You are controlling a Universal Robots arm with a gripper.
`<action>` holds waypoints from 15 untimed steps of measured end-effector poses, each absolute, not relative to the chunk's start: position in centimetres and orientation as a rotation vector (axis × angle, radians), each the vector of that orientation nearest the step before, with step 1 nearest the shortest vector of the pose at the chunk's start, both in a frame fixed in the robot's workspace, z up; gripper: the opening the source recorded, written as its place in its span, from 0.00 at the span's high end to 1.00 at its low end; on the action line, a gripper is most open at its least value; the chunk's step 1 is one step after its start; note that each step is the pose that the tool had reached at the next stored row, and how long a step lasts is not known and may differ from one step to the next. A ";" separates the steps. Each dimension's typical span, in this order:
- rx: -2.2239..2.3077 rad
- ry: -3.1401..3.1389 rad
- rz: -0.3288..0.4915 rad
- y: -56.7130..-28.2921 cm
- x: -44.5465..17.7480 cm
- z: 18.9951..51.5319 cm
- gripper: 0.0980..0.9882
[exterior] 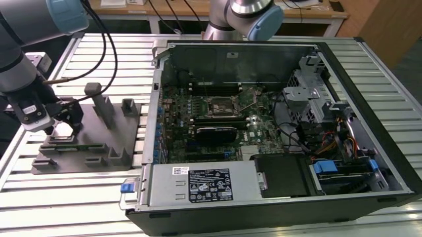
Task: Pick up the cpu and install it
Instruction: 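Pick up the cpu and move it towards the insertion slot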
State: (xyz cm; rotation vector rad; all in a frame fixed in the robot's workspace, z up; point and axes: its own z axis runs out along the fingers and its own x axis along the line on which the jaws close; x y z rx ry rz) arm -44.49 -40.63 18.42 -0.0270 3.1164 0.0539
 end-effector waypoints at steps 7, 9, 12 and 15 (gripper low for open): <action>-0.017 3.116 0.054 -40.6 -44.8 18.3 0.32; -0.014 3.116 0.054 -40.6 -44.8 18.2 0.32; 0.003 3.116 0.054 -40.6 -44.8 18.1 0.32; 0.009 3.116 0.054 -40.6 -44.8 18.1 0.32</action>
